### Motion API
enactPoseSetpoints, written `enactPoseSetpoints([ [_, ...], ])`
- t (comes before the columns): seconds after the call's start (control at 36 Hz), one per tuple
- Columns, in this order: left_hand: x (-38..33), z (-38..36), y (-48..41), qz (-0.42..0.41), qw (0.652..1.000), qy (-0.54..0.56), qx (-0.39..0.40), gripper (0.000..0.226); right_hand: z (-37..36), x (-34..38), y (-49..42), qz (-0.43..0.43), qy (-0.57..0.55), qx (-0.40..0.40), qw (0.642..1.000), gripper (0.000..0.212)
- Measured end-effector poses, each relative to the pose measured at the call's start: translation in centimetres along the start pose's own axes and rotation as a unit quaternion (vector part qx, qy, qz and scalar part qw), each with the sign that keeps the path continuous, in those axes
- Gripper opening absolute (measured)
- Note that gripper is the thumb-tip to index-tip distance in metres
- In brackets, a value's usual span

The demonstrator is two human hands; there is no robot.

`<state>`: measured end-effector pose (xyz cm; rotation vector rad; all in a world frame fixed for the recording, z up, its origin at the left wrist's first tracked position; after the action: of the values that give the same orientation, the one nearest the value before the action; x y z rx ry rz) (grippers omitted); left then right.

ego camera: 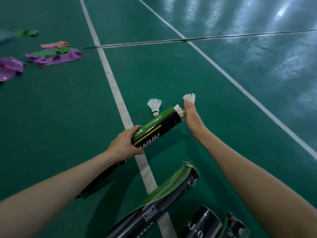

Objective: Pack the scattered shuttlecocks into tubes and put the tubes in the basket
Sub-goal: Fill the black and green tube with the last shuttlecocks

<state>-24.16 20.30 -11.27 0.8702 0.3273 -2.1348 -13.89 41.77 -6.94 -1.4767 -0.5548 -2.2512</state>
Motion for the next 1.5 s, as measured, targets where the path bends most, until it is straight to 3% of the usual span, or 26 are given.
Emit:
enactPoseSetpoints([
  [0.08, -0.2, 0.4, -0.1, -0.006, 1.0, 0.013, -0.005, 0.08, -0.1, -0.4, -0.5, -0.025, -0.01, 0.027, 0.999, 0.091],
  [0.14, -0.5, 0.3, -0.3, -0.007, 1.0, 0.019, 0.002, 0.08, 0.2, -0.7, -0.8, -0.033, -0.007, 0.032, 0.999, 0.093],
  [0.31, -1.7, -0.6, -1.2, -0.018, 0.999, 0.023, 0.017, 0.079, 1.0, -1.3, -1.4, -0.045, -0.033, 0.026, 0.998, 0.069],
  [0.5, -1.9, -2.7, -2.9, 0.006, 0.999, 0.015, 0.038, 0.082, 0.6, -2.1, -2.3, -0.09, -0.031, 0.065, 0.993, 0.069],
  [0.61, -1.9, -4.2, -4.8, 0.011, 0.999, -0.036, 0.015, 0.091, 0.9, -3.6, -4.8, -0.118, -0.064, -0.019, 0.991, 0.052],
  [0.81, -2.4, -7.2, -8.3, 0.002, 0.993, -0.116, -0.004, 0.1, 1.0, -6.7, -8.9, -0.058, 0.107, -0.033, 0.992, 0.04],
  [1.0, -2.2, -9.5, -9.9, -0.008, 0.984, -0.175, -0.025, 0.095, 1.8, -6.4, -13.9, 0.036, 0.229, -0.065, 0.971, 0.054],
  [1.11, -1.7, -9.5, -10.2, 0.001, 0.984, -0.174, -0.025, 0.096, 1.2, -6.2, -16.4, 0.036, 0.267, -0.051, 0.962, 0.07],
  [1.28, -1.9, -9.7, -10.1, -0.003, 0.981, -0.19, -0.037, 0.093, -0.9, -6.0, -19.1, 0.123, 0.416, 0.036, 0.9, 0.084],
  [1.36, -1.8, -9.6, -10.3, 0.008, 0.983, -0.18, -0.03, 0.093, -1.4, -6.4, -19.9, 0.133, 0.468, 0.07, 0.871, 0.077],
  [1.5, -1.9, -9.5, -10.3, 0.017, 0.986, -0.164, -0.023, 0.092, 0.1, -6.1, -19.9, 0.198, 0.513, -0.031, 0.835, 0.046],
])
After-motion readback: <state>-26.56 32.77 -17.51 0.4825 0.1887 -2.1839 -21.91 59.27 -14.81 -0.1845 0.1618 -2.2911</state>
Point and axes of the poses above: each hand's wrist, its own y-axis away from the middle knuckle, its own z-axis out of the back of the hand, x = y × z, the point moved 4 cm from there along -y, towards the middle knuckle, and after that the axes turned 15 degrees about -x, right-handed, at the moved point
